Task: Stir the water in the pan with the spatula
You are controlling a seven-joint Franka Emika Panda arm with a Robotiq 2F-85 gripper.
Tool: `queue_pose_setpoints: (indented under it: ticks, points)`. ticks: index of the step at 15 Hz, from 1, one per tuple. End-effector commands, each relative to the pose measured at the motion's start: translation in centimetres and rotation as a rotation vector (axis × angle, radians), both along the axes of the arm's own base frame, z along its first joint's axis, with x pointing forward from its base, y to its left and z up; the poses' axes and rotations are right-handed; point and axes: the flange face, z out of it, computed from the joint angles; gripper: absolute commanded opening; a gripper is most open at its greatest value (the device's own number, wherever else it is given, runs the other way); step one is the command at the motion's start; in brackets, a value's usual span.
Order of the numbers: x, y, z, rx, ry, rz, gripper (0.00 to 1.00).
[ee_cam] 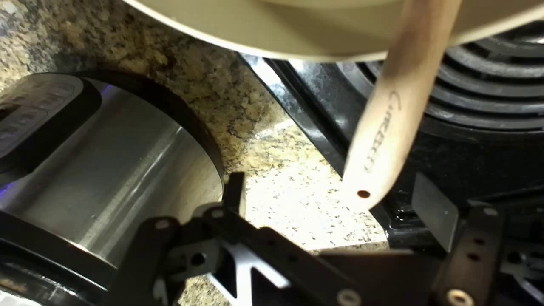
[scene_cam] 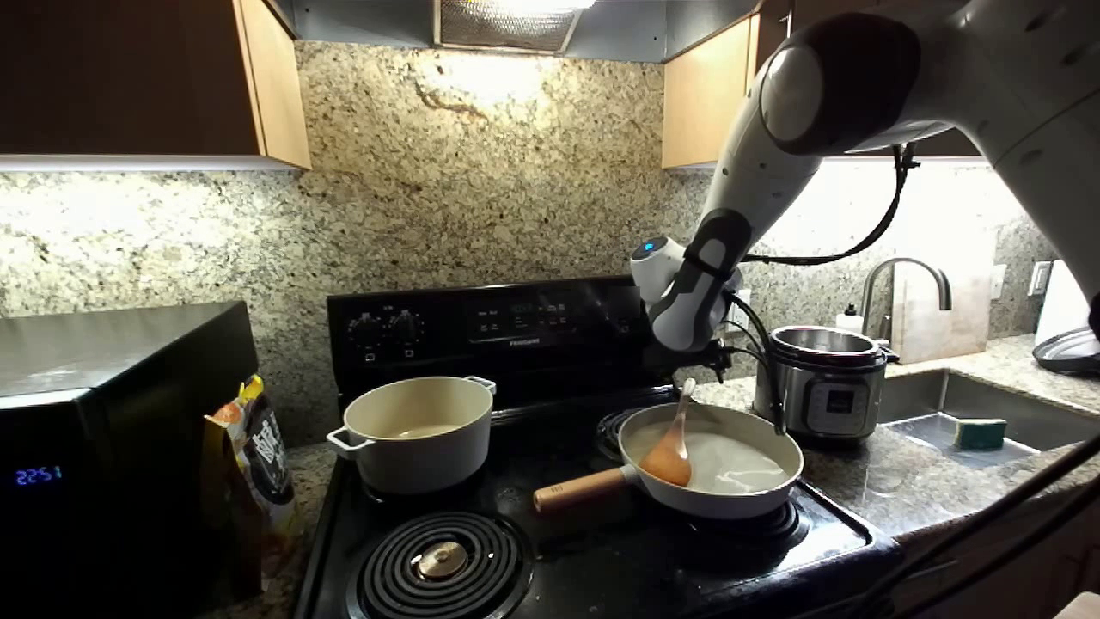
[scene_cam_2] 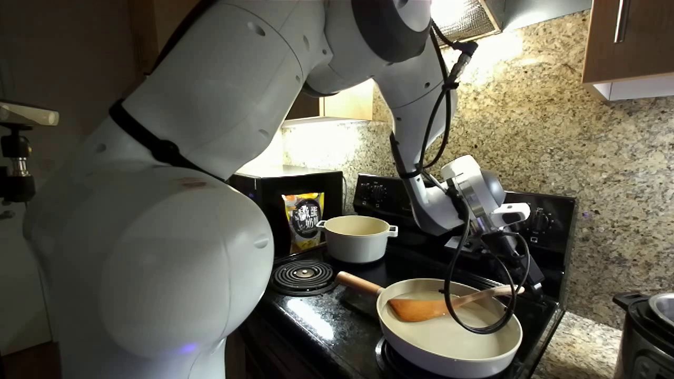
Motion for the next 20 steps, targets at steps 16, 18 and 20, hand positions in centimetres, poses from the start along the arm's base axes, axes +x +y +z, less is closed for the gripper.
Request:
queue_pose_setpoints:
  ticks: [16,18,20]
  points:
    - [-2.9,2.8,6.3,-0.078,0.107,0.223,1.0]
    - [-4.0,2.8,6.5,-0.093,0.149,0.249,1.0]
    - [-5.2,2.8,6.7,-0.11,0.193,0.267,1.0]
